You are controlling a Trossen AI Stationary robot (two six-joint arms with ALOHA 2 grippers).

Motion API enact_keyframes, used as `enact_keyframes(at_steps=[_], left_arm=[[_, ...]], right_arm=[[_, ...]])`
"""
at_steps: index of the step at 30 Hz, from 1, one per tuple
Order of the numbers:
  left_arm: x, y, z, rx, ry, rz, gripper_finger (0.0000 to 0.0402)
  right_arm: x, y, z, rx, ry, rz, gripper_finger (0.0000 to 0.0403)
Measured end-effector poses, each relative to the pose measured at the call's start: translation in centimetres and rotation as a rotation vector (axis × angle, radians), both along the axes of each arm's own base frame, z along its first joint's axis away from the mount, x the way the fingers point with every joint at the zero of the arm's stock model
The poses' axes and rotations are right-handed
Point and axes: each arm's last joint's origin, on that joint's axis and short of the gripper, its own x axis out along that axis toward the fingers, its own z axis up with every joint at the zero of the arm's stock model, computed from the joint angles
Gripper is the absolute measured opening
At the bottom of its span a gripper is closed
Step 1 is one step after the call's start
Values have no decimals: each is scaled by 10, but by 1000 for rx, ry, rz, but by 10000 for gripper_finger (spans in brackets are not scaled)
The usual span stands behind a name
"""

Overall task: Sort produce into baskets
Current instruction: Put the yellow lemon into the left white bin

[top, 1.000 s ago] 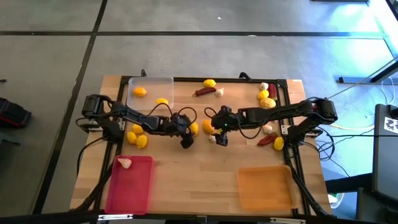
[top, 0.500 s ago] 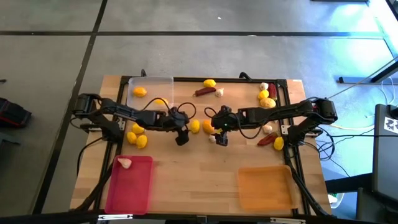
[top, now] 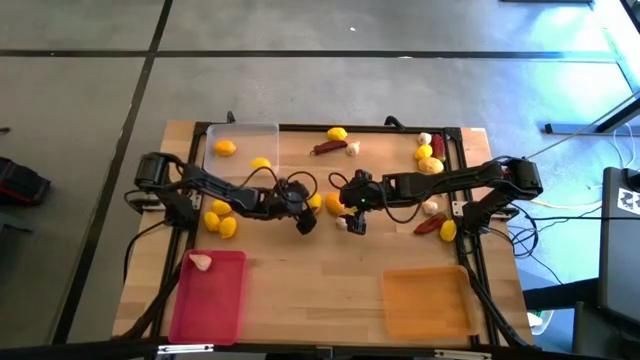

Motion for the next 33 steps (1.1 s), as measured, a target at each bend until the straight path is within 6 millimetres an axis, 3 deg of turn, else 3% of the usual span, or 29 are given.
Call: enact_keyframes(at_steps=[19,29,33], left_arm=[[4,12,-12,-61,4,-36,275],[4,12,-12,-28,23,-69,173],[4,12,-12,-21,27,-76,155]], right_arm=[[0,0,0,-1,0,2,337],[0,0,0,-4,0,5,337],[0,0,0,-4,0,5,337]])
